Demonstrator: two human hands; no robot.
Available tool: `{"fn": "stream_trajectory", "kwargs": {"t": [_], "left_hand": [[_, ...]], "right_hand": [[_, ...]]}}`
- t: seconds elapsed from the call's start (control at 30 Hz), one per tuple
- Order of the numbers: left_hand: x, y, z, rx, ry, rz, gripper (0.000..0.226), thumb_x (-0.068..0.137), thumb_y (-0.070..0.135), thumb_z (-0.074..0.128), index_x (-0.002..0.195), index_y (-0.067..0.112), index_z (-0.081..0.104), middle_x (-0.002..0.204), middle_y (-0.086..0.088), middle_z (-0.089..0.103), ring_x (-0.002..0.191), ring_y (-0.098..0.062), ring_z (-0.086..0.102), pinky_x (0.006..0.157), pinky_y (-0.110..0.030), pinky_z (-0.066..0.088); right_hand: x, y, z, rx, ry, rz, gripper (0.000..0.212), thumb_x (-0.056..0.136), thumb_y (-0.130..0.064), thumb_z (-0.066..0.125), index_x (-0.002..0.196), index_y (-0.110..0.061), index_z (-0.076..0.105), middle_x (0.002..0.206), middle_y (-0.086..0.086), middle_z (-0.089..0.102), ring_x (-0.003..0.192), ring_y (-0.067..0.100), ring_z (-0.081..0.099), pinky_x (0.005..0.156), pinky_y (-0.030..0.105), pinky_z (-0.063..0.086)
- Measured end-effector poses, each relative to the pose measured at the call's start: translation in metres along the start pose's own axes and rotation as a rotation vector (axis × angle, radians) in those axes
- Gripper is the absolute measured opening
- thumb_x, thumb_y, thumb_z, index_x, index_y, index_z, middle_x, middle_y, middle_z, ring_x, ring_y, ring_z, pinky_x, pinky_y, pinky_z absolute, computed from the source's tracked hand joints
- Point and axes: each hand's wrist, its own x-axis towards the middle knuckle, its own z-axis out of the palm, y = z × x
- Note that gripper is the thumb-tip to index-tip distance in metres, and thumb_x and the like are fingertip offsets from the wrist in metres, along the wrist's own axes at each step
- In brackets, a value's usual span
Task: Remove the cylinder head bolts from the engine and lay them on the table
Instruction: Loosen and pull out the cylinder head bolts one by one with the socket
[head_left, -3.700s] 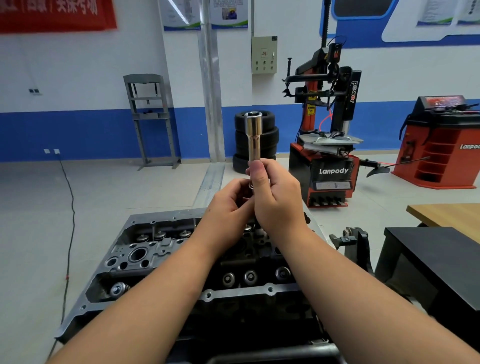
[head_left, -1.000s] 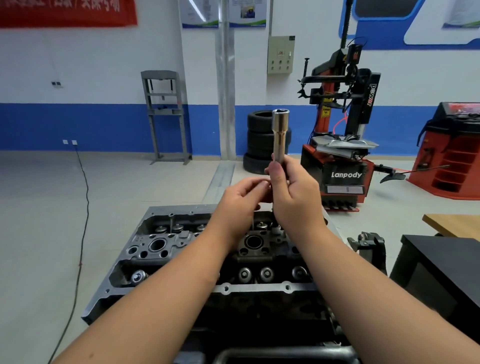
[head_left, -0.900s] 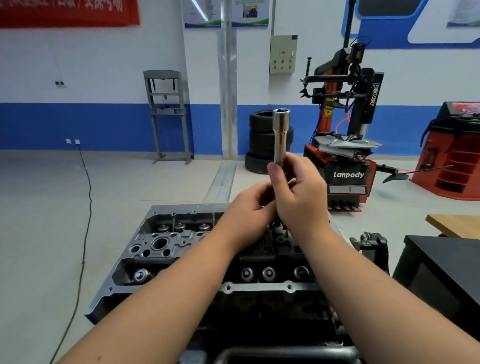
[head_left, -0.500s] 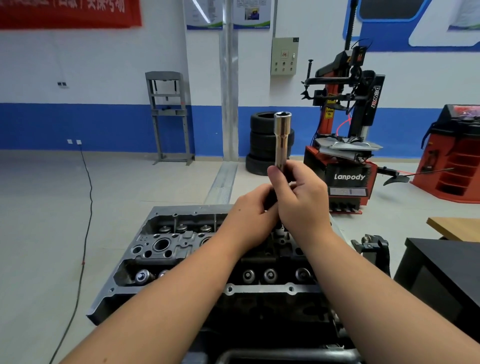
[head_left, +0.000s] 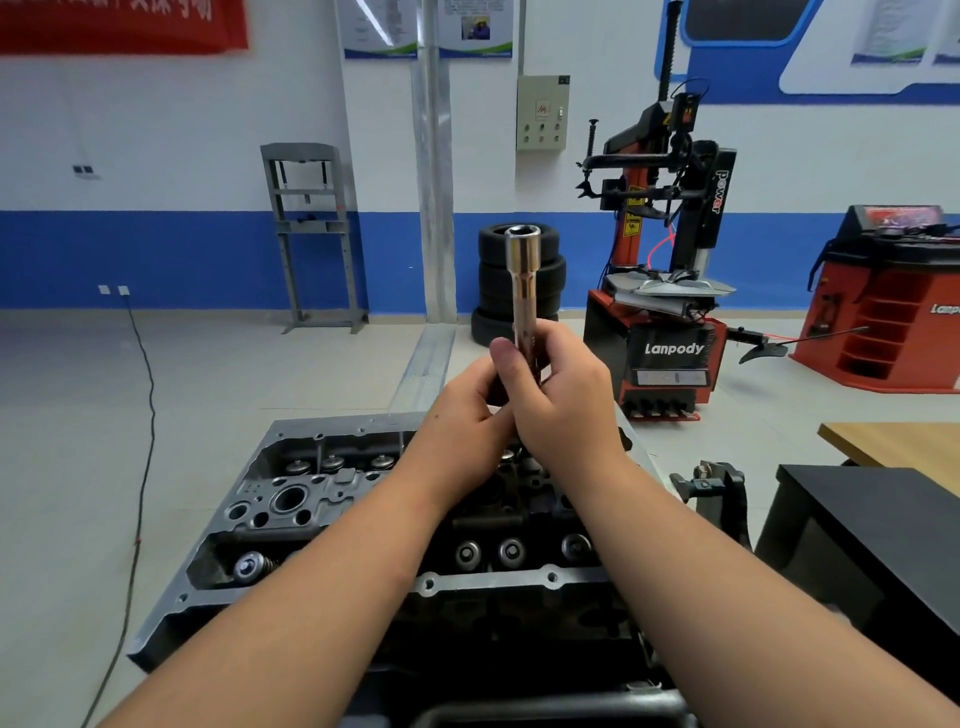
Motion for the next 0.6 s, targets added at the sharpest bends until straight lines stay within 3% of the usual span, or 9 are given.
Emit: {"fn": "stream_trajectory", "kwargs": {"t": [0.1, 0.17, 0.33, 0.43, 0.5, 0.6], "left_hand": [[0.001, 0.001, 0.001, 0.034, -0.018, 0.003, 0.030, 0.098, 0.038, 0.062, 0.112, 0.065, 0.061, 0.108, 0.015, 0.074, 0.096, -0.012, 0.072, 0.081, -0.031, 0.063], [0.001, 0.000, 0.002, 0.036, -0.025, -0.014, 0.018, 0.098, 0.044, 0.062, 0.109, 0.057, 0.064, 0.106, 0.010, 0.075, 0.094, -0.017, 0.074, 0.081, -0.039, 0.064], [0.005, 0.001, 0.007, 0.081, 0.056, -0.003, 0.005, 0.098, 0.033, 0.067, 0.099, 0.037, 0.064, 0.089, 0.012, 0.071, 0.067, -0.003, 0.067, 0.059, -0.020, 0.056], [0.009, 0.010, 0.006, 0.078, 0.124, 0.028, 0.008, 0.099, 0.034, 0.068, 0.095, 0.029, 0.063, 0.077, 0.009, 0.068, 0.063, -0.007, 0.062, 0.058, -0.030, 0.058], [0.016, 0.021, 0.001, 0.059, 0.182, 0.067, 0.014, 0.098, 0.037, 0.067, 0.090, 0.028, 0.059, 0.068, 0.011, 0.064, 0.058, -0.007, 0.058, 0.054, -0.026, 0.051], [0.022, 0.034, -0.013, -0.101, 0.240, 0.037, 0.017, 0.093, 0.032, 0.069, 0.090, 0.020, 0.057, 0.064, 0.010, 0.060, 0.054, -0.008, 0.057, 0.051, -0.018, 0.046]], "right_hand": [[0.001, -0.002, -0.001, 0.014, 0.022, 0.026, 0.023, 0.093, -0.055, 0.050, 0.093, -0.033, 0.056, 0.078, -0.020, 0.056, 0.079, -0.002, 0.056, 0.069, 0.006, 0.036], [0.001, -0.004, -0.001, 0.041, 0.032, 0.043, 0.022, 0.093, -0.059, 0.043, 0.091, -0.040, 0.053, 0.080, -0.020, 0.058, 0.081, -0.004, 0.057, 0.070, 0.006, 0.038], [0.002, -0.003, -0.002, 0.114, 0.084, 0.081, 0.031, 0.096, -0.058, 0.030, 0.084, -0.039, 0.052, 0.073, -0.015, 0.054, 0.072, -0.002, 0.056, 0.062, 0.009, 0.039], [0.004, 0.000, -0.005, 0.112, 0.165, 0.182, 0.049, 0.100, -0.055, 0.029, 0.085, -0.019, 0.058, 0.074, -0.004, 0.058, 0.072, 0.003, 0.056, 0.059, 0.011, 0.039], [0.006, 0.004, -0.006, 0.095, 0.182, 0.267, 0.042, 0.102, -0.046, 0.037, 0.084, -0.014, 0.058, 0.072, -0.004, 0.059, 0.070, 0.001, 0.055, 0.056, 0.012, 0.039], [0.007, 0.008, -0.006, -0.050, 0.052, 0.382, 0.026, 0.100, -0.039, 0.051, 0.078, -0.026, 0.057, 0.068, -0.009, 0.059, 0.064, 0.000, 0.055, 0.051, 0.018, 0.036]]}}
